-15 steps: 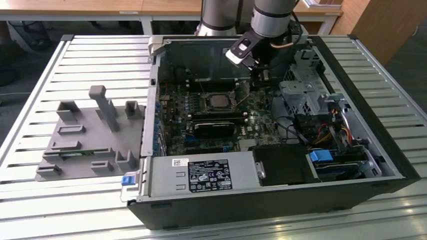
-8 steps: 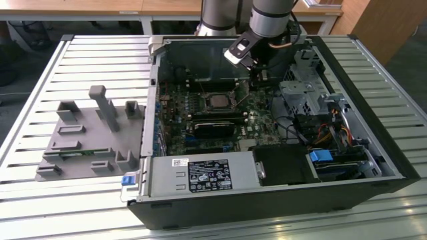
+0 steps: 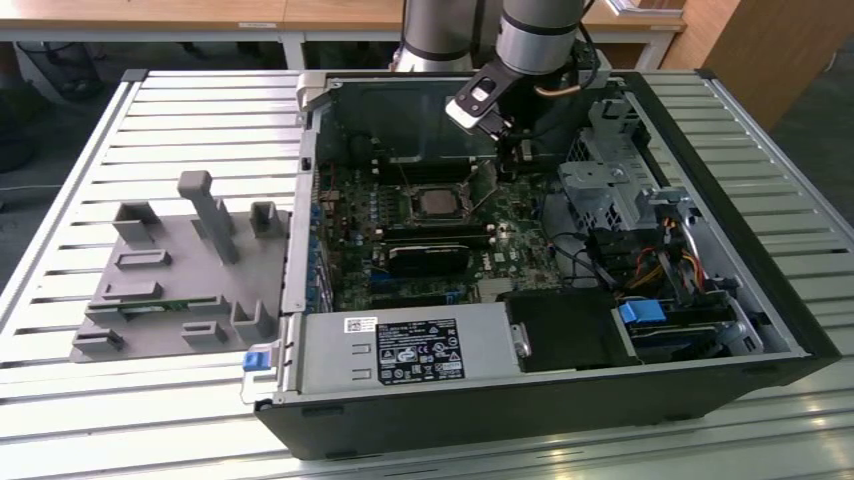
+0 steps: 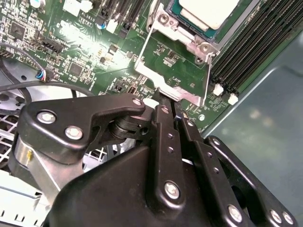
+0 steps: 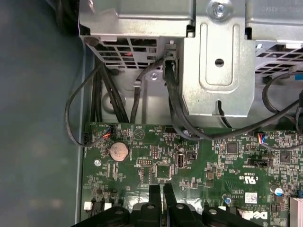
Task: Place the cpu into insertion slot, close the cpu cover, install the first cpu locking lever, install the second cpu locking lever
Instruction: 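Close the cpu cover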
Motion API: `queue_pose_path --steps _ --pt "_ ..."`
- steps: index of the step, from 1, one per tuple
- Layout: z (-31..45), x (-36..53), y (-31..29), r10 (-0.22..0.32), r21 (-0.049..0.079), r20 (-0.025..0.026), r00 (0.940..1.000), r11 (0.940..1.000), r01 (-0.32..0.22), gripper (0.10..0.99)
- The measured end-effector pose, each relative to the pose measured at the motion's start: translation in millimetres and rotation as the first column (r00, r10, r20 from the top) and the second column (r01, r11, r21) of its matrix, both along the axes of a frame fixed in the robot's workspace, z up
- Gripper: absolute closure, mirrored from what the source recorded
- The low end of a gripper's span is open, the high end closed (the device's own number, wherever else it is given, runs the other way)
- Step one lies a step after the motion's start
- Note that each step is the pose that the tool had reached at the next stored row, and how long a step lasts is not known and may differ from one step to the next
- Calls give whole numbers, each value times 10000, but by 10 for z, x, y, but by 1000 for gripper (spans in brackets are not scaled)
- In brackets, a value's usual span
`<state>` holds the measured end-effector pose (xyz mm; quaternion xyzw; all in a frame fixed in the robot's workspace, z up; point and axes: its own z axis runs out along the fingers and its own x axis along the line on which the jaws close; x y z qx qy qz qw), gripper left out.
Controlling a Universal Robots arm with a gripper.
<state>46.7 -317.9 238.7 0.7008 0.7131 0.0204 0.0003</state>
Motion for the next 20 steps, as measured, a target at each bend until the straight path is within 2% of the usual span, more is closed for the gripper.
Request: queue_pose_path --steps 7,20 --pt "0 -76 -1 0 0 1 10000 10000 0 918" --pt "-3 -154 0 0 0 0 10000 10000 0 918"
